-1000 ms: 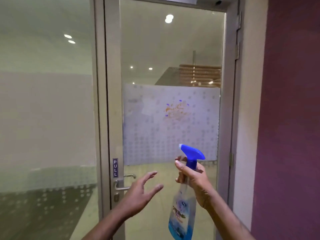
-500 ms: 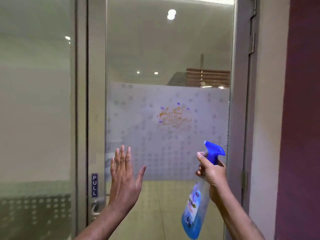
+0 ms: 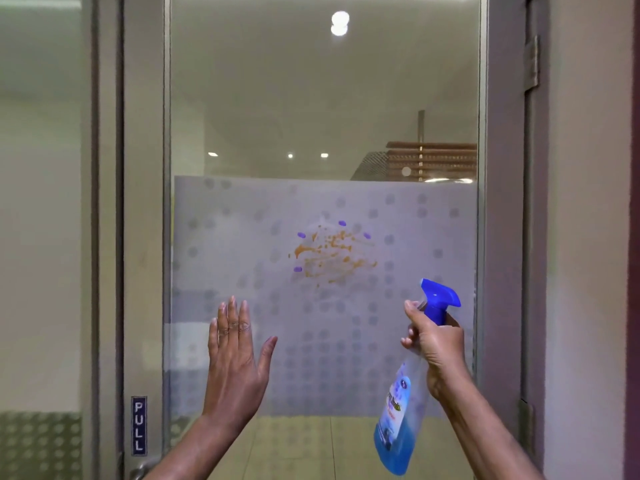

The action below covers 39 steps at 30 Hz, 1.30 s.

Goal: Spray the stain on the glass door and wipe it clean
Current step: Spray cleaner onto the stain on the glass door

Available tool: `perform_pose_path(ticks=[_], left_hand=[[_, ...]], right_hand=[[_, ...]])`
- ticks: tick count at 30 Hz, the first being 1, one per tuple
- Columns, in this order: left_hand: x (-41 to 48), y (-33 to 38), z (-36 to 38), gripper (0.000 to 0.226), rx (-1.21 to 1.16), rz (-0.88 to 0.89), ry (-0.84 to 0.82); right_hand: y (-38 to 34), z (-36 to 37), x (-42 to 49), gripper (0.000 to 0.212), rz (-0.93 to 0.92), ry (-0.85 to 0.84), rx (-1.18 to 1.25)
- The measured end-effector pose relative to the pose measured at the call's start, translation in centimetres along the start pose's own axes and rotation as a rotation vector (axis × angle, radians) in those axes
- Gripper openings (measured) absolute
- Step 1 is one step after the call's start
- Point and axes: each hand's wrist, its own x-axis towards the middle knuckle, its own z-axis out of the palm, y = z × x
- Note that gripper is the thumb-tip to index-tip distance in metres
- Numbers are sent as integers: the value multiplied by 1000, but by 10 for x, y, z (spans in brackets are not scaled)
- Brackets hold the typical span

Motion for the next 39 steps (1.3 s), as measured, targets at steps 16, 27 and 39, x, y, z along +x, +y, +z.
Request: perform_pose_path(ticks=[16, 27, 39], left_hand=[[63, -44, 67, 82, -2, 45, 41], [72, -60, 78, 80, 13, 40, 43], [83, -64, 83, 81, 58, 35, 42]], right_hand=[[-18, 59, 77, 20, -116, 58, -22], [-41, 136, 76, 17, -216, -115, -86], [-17, 205, 47, 15, -253, -327, -225]])
